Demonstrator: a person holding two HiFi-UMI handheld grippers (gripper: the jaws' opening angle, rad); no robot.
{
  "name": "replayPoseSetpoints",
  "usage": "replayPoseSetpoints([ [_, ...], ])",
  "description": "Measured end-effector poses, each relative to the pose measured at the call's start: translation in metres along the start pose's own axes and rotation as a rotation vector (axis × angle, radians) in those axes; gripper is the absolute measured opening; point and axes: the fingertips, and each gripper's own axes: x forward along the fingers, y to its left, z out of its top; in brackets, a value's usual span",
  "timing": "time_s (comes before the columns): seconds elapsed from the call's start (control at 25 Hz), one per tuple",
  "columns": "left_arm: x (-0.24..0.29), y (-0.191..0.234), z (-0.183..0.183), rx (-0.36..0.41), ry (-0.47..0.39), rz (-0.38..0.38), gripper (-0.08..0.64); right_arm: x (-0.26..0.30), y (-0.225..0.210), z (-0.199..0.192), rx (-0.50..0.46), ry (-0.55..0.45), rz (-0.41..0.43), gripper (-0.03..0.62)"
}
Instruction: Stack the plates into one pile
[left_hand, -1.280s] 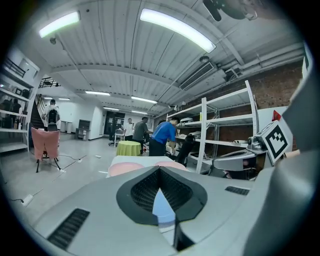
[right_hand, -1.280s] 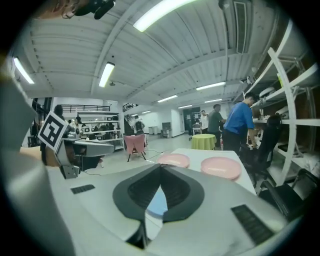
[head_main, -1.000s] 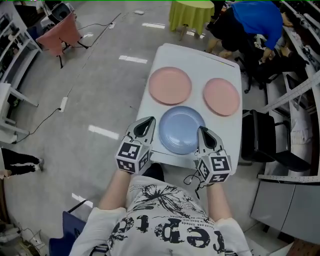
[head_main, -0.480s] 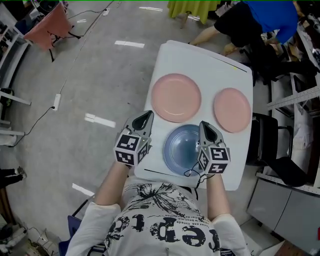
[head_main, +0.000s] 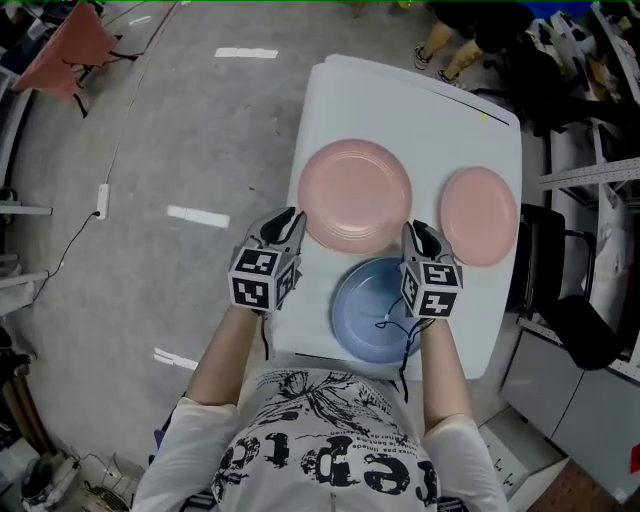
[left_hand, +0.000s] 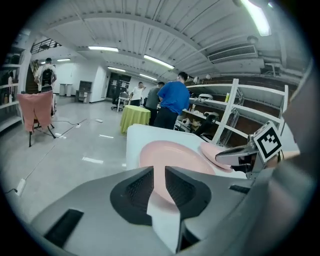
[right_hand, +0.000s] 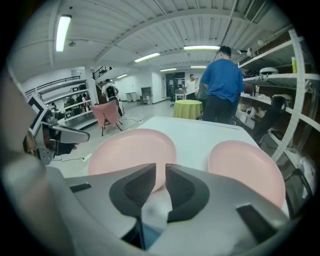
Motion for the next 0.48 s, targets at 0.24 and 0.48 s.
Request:
replayPoseSetpoints([
  [0.24,0.039,0.031,0.003,-0.054,0.079,0.026,0.118,0.039,-0.02,-0.001,0.06,0.063,-0.015,0.091],
  [0.48,0.062,0.051,-0.01,-0.153,0.155,0.006,0.118,0.066,-0.02,-0.002,0.086,0.115,-0.018,0.091],
])
